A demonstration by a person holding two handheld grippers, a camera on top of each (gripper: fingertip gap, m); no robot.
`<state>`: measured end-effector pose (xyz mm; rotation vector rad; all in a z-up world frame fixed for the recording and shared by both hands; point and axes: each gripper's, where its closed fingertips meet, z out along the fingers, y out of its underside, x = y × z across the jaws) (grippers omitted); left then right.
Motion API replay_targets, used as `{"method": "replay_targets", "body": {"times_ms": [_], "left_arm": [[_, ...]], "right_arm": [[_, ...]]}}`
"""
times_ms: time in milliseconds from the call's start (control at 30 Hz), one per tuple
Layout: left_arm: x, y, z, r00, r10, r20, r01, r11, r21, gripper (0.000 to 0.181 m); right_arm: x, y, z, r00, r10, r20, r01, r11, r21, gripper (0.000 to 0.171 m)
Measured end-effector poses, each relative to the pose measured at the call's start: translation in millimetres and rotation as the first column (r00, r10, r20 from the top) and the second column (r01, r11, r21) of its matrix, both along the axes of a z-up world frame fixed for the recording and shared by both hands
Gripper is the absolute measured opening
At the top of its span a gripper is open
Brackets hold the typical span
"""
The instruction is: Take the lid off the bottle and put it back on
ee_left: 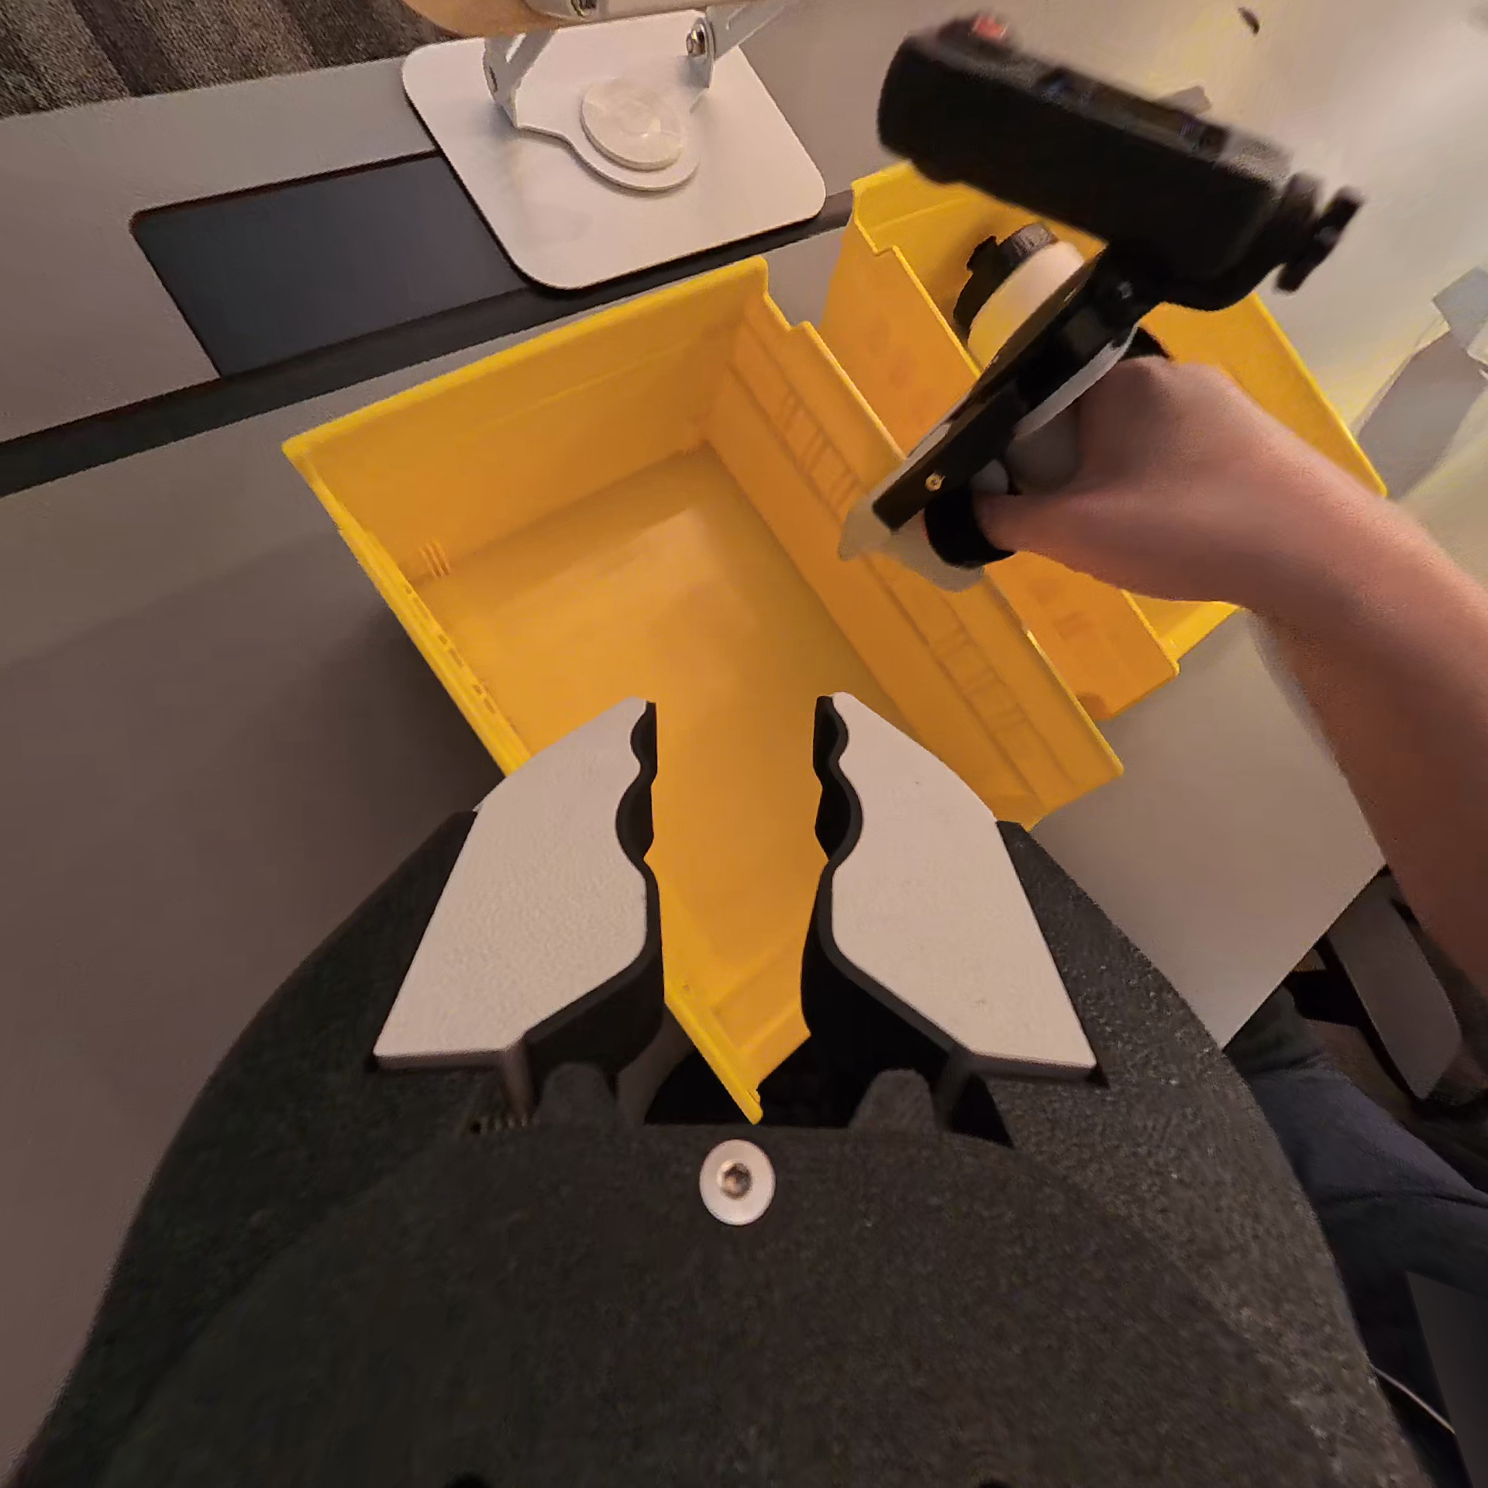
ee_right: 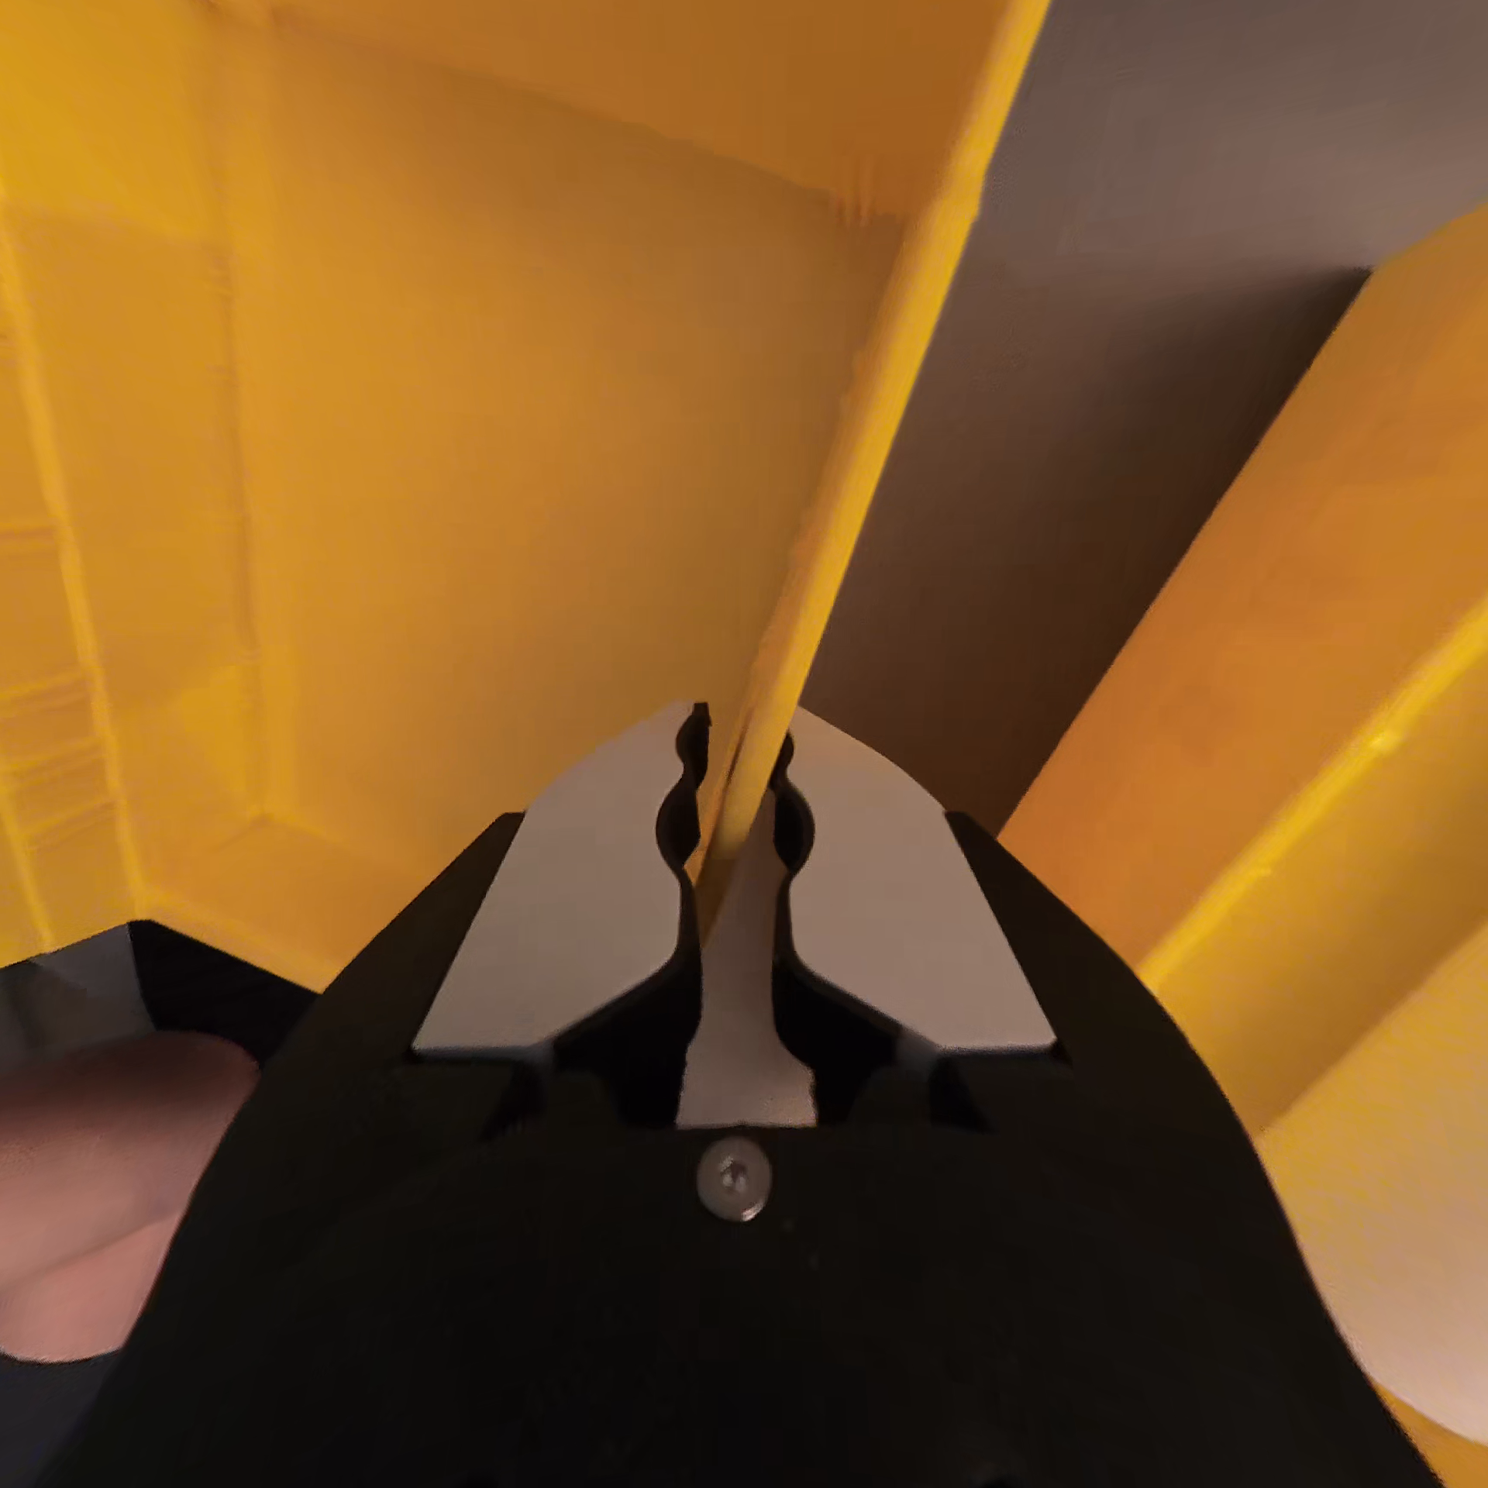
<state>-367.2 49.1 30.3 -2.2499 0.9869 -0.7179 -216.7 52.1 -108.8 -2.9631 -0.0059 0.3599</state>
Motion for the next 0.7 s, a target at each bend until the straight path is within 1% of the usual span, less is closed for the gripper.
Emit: {"method": "replay_targets", "body": {"times_ms": [67, 133, 167, 233, 267, 367, 467, 533, 567, 633, 667, 700], "left_arm": [[-2, 1, 4, 1.000, 0.011, 0.014, -0.012, 1.000, 0.013, 0.036], [-5, 1, 13, 0.999, 0.025, 0.041, -0.027, 0.999, 0.036, 0.035], [-6, -2, 20, 0.997, 0.033, 0.064, -0.036, 0.998, 0.045, 0.034], [-8, -15, 40, 0.991, 0.028, 0.133, -0.037, 0.997, 0.069, 0.032], [-10, -23, 53, 0.985, 0.020, 0.169, -0.038, 0.994, 0.105, 0.032], [-24, -39, 95, 0.960, 0.038, 0.277, -0.110, 0.962, 0.251, 0.032], [-40, -61, 137, 0.902, 0.034, 0.431, -0.201, 0.916, 0.348, 0.032], [-50, -76, 154, 0.869, 0.018, 0.494, -0.234, 0.896, 0.378, 0.032], [-53, -83, 157, 0.865, 0.012, 0.501, -0.235, 0.893, 0.384, 0.032], [-54, -92, 157, 0.874, 0.007, 0.487, -0.226, 0.891, 0.394, 0.032], [-51, -93, 154, 0.882, 0.008, 0.471, -0.219, 0.892, 0.396, 0.035], [-44, -93, 151, 0.893, -0.004, 0.450, -0.196, 0.897, 0.396, 0.042]], "right_arm": [[-3, -4, -13, 1.000, 0.011, -0.017, -0.012, 0.998, -0.054, 0.014], [-2, -2, -14, 1.000, 0.011, -0.017, -0.012, 0.998, -0.059, 0.009], [1, -2, -14, 1.000, 0.017, 0.002, -0.017, 0.997, -0.078, 0.007], [1, -1, -8, 1.000, -0.004, -0.018, 0.001, 0.993, -0.121, 0.006], [2, -1, -3, 1.000, -0.004, -0.019, 0.001, 0.988, -0.152, 0.006], [0, -4, 24, 0.998, 0.027, -0.052, -0.038, 0.974, -0.222, 0.006], [7, -1, 68, 0.994, 0.090, -0.060, -0.100, 0.979, -0.178, 0.005], [28, -2, 100, 0.994, 0.098, -0.050, -0.103, 0.986, -0.128, 0.005], [44, -4, 115, 0.995, 0.093, -0.041, -0.097, 0.990, -0.107, 0.005], [90, -15, 139, 0.999, 0.048, -0.026, -0.050, 0.996, -0.071, 0.005], [117, -24, 149, 1.000, 0.011, -0.017, -0.012, 0.998, -0.057, 0.005], [146, -35, 157, 0.999, -0.032, -0.010, 0.032, 0.998, -0.045, 0.005]]}}
